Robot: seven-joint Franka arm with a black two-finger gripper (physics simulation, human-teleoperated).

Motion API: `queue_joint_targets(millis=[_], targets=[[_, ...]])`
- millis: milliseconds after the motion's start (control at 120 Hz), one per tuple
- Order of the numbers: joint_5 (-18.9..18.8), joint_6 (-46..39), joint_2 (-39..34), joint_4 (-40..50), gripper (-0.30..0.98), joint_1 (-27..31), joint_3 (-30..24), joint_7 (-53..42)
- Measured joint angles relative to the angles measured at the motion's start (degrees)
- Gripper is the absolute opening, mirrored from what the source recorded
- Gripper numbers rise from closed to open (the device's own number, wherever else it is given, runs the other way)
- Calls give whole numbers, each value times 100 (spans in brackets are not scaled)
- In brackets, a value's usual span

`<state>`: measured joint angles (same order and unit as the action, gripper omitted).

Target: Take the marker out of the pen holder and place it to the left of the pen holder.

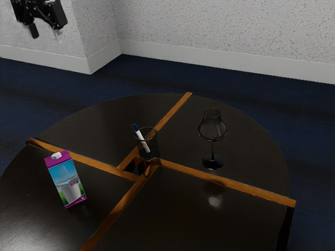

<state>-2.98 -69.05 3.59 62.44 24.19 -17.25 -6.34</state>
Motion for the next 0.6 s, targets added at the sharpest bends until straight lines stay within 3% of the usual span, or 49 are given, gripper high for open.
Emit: queue_joint_targets(millis=[150, 242, 317, 500, 600], targets=[[-5, 71, 207, 182, 68, -304, 1, 35], [274, -227, -696, 1865, 69, 153, 19, 58], [458, -602, -832, 2979, 69, 171, 13, 92], [567, -2682, 989, 3531, 69, -169, -58, 186], [924, -3653, 1375, 3632, 69, -282, -74, 293]])
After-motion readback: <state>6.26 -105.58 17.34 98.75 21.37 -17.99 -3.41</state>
